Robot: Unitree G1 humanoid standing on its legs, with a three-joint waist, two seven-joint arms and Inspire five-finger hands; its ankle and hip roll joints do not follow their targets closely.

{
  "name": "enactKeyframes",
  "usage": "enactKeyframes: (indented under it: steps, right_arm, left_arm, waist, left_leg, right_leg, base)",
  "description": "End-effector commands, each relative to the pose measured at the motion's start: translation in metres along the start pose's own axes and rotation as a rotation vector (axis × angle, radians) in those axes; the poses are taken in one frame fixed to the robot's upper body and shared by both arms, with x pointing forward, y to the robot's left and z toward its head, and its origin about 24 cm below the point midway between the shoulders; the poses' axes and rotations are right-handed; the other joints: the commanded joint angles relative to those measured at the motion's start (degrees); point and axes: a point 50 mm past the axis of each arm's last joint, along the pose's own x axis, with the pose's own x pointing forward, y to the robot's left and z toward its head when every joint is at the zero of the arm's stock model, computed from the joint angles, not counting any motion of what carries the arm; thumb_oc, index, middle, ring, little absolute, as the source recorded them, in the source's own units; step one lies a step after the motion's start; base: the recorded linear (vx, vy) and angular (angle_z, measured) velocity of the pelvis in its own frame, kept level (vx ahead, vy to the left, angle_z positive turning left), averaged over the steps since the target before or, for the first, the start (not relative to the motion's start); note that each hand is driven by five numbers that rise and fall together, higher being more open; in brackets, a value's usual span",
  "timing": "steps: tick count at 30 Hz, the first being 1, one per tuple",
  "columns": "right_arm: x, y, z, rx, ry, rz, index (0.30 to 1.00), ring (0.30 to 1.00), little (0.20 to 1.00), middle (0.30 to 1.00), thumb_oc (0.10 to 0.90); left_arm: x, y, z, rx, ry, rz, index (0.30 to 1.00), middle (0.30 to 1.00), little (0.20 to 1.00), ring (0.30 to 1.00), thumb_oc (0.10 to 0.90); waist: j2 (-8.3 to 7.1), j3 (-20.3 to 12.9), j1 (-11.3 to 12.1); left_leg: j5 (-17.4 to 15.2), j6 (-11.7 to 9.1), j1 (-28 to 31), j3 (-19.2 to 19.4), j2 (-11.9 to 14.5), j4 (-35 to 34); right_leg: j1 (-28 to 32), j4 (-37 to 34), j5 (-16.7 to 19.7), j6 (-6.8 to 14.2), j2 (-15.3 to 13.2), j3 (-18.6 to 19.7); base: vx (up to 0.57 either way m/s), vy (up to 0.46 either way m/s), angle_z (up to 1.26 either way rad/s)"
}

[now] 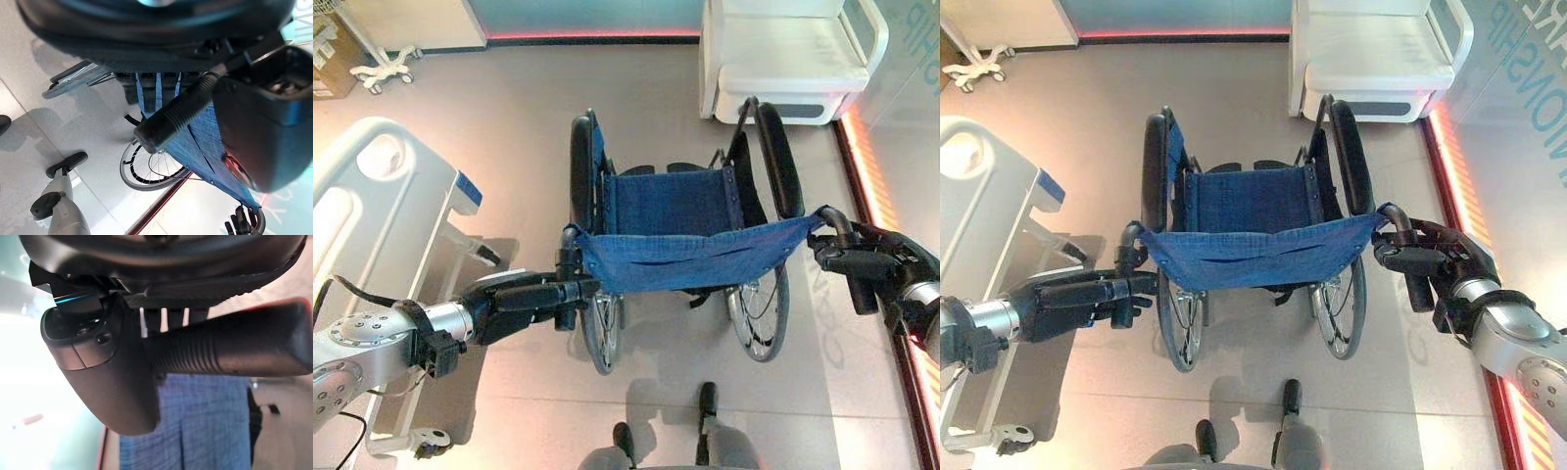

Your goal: Push the wheelchair next to the bed

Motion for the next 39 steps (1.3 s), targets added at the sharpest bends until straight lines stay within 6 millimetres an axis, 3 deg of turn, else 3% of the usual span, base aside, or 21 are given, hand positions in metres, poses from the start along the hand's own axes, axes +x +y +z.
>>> enactKeyframes:
  steps: [1, 19, 26, 30, 32, 34, 36, 38, 39]
  right_arm:
    - [0.003, 0.002, 0.030, -0.070, -0.124, 0.038, 0.300, 0.300, 0.300, 0.300, 0.400]
    - [0.000, 0.007, 0.025, -0.089, -0.101, 0.078, 0.300, 0.300, 0.300, 0.300, 0.400]
    - [-0.003, 0.009, 0.029, -0.100, -0.110, 0.094, 0.300, 0.300, 0.300, 0.300, 0.400]
    - [-0.003, 0.009, 0.035, -0.111, -0.130, 0.118, 0.300, 0.300, 0.300, 0.300, 0.400]
    - [-0.001, 0.009, 0.040, -0.117, -0.143, 0.129, 0.300, 0.300, 0.300, 0.300, 0.400]
    - [0.003, 0.013, 0.044, -0.137, -0.151, 0.160, 0.300, 0.300, 0.300, 0.300, 0.400]
    - [0.007, 0.017, 0.046, -0.163, -0.152, 0.181, 0.300, 0.300, 0.300, 0.300, 0.400]
    - [0.010, 0.020, 0.045, -0.173, -0.147, 0.196, 0.300, 0.300, 0.300, 0.300, 0.400]
    - [0.013, 0.024, 0.043, -0.182, -0.143, 0.208, 0.300, 0.300, 0.300, 0.300, 0.400]
  left_arm:
    - [-0.003, -0.007, 0.035, 0.036, -0.165, -0.055, 0.300, 0.300, 0.300, 0.300, 0.400]
    - [0.000, -0.006, 0.034, -0.052, -0.215, 0.003, 0.300, 0.300, 0.300, 0.300, 0.400]
    - [-0.004, -0.002, 0.036, -0.108, -0.281, 0.072, 0.300, 0.300, 0.300, 0.300, 0.400]
    - [-0.007, 0.005, 0.033, -0.173, -0.303, 0.127, 0.300, 0.300, 0.300, 0.300, 0.400]
    - [-0.008, 0.009, 0.032, -0.204, -0.310, 0.145, 0.300, 0.300, 0.300, 0.300, 0.400]
    - [-0.008, 0.015, 0.029, -0.241, -0.320, 0.180, 0.300, 0.300, 0.300, 0.300, 0.400]
    - [-0.007, 0.018, 0.025, -0.271, -0.321, 0.196, 0.300, 0.300, 0.300, 0.300, 0.400]
    - [-0.007, 0.021, 0.024, -0.284, -0.315, 0.205, 0.300, 0.300, 0.300, 0.300, 0.400]
    - [-0.008, 0.023, 0.023, -0.303, -0.304, 0.213, 0.300, 0.300, 0.300, 0.300, 0.400]
  waist:
    - [0.45, -0.5, -1.5]
    - [0.27, -1.0, -1.3]
    - [0.02, -0.7, -0.8]
    - [-1.28, -0.5, -0.5]
    - [-2.30, -0.3, -0.3]
    - [-3.31, 0.4, 0.5]
    - [-3.78, 1.2, 1.1]
    - [-3.72, 1.7, 1.7]
    - [-3.16, 2.2, 3.1]
  left_leg:
    - [7.0, -1.0, -6.9, -0.2, 0.1, -0.4]
    - [7.2, -1.2, -6.8, -0.8, 0.6, -0.2]
    - [7.0, -1.7, -8.1, -1.8, 2.0, 2.6]
    - [5.3, -2.4, -9.5, -3.0, 3.9, 10.1]
    - [4.9, -2.7, -11.1, -3.3, 5.5, 17.1]
    - [8.2, -3.2, -15.8, -6.2, 6.8, 29.3]
    - [10.4, -3.0, -20.5, -7.2, 6.4, 38.8]
    - [11.1, -2.4, -22.4, -7.5, 5.3, 39.8]
    - [12.2, -2.0, -24.0, -7.6, 3.0, 36.3]
  right_leg:
    - [5.5, 1.3, -4.5, 2.7, -2.1, -2.7]
    - [5.6, 2.2, -5.4, 2.1, -1.6, -3.1]
    - [4.4, 6.2, -8.0, 0.5, -0.4, -4.2]
    - [4.1, 9.6, -9.7, -1.2, 0.0, -5.2]
    - [3.9, 11.1, -10.0, -2.2, -0.1, -5.5]
    - [4.1, 12.4, -10.7, -3.9, 0.7, -5.2]
    - [5.0, 13.2, -11.3, -5.4, 1.7, -4.5]
    - [6.2, 13.7, -12.0, -5.8, 2.4, -3.8]
    - [7.9, 14.2, -13.0, -5.7, 3.3, -2.4]
  base:
    - [0.00, 0.000, 0.00]
    - [0.02, -0.022, 0.00]
    - [0.03, -0.118, 0.04]
    - [0.11, -0.189, 0.05]
    - [0.13, -0.205, 0.04]
    - [0.20, -0.250, -0.23]
    - [0.17, -0.162, -0.16]
    - [0.26, -0.047, -0.14]
    - [0.41, 0.001, -0.18]
